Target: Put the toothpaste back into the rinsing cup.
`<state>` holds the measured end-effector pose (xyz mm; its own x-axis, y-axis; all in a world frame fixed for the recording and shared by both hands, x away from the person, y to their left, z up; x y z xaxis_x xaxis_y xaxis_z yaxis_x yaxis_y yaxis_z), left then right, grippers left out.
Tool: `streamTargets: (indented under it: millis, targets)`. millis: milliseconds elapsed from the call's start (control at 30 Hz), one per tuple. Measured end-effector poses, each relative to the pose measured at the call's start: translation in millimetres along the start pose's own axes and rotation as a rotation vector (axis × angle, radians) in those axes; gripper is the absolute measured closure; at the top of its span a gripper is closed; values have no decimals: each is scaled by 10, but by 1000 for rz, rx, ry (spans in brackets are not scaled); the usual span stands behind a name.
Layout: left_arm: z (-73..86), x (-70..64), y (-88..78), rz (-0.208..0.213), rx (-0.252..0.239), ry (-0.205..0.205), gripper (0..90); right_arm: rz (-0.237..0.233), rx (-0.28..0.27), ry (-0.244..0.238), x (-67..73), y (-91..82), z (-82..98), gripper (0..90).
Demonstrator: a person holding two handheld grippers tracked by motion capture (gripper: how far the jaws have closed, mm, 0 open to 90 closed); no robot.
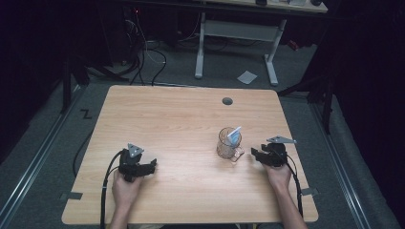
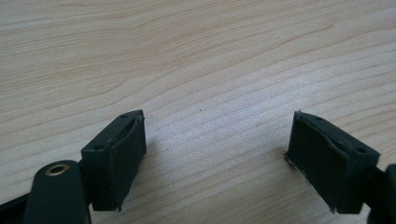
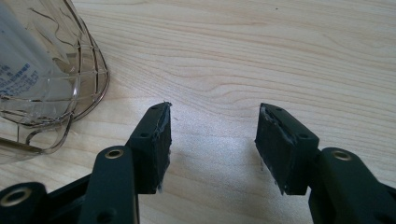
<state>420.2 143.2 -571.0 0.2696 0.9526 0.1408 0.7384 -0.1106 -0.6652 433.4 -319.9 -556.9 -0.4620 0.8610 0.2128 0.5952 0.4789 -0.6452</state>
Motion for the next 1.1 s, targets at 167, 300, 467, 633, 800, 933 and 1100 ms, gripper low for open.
streamTargets:
  millis: [167, 300, 467, 633, 800, 933, 1100]
  targets:
    - [0, 0, 1, 0, -1, 0, 197, -3, 14, 2, 12, 49, 13, 453]
    - [0, 0, 1, 0, -1, 0, 196, -5, 16, -9, 35, 84, 9, 453]
    - [0, 0, 0, 0, 0, 0, 196, -10, 19, -14, 61, 111, -6, 451]
    - [0, 0, 1, -1, -1, 0, 197, -8, 19, -25, 70, 128, -13, 443]
    - [0, 0, 1, -1, -1, 0, 197, 8, 22, -39, 86, 150, -19, 436]
    - [0, -1, 0, -1, -1, 0, 196, 38, 23, -70, 105, 180, -20, 428]
    - [1, -1, -1, -1, -1, 0, 196, 37, 24, -74, 100, 188, -28, 421]
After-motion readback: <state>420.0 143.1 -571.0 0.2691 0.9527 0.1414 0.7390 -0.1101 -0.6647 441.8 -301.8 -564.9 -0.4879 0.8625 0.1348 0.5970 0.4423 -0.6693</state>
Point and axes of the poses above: each handheld gripper's, and its own axes: y roughly forward along the jaws, z roughly out of its underside, x roughly to its left, the point moved 5 cm from there along y, roughly forward along the jaws, and after that the axes turned 13 degrees about -z, right-handed, at the moved point
